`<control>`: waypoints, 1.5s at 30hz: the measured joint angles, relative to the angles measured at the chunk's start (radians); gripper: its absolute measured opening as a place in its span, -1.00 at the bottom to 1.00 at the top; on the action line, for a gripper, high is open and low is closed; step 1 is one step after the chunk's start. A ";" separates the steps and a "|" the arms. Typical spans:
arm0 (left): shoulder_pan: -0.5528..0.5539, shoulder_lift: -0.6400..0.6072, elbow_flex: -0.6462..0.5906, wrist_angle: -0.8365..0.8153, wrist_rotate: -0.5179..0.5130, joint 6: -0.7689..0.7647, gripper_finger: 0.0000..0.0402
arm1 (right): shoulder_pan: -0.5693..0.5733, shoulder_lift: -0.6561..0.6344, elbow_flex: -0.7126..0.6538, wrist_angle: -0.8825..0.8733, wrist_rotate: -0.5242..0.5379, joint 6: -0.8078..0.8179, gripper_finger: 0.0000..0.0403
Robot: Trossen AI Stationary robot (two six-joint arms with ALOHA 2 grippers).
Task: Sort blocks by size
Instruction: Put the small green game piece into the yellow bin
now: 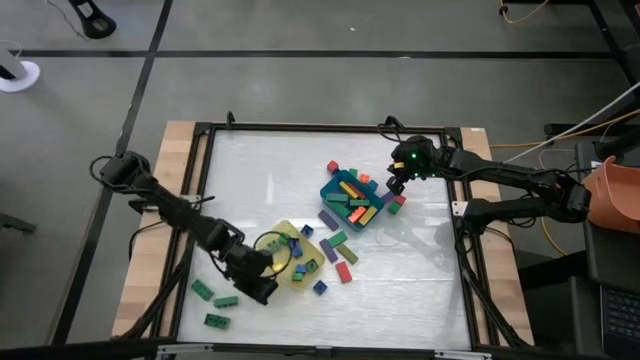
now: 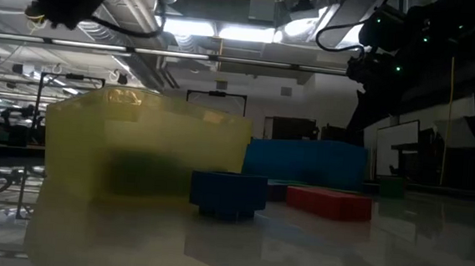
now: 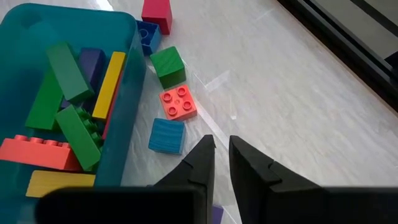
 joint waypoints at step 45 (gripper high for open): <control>-0.194 0.091 0.000 -0.125 -0.487 -0.116 -0.16 | 0.000 0.000 0.000 0.000 0.000 0.000 -0.75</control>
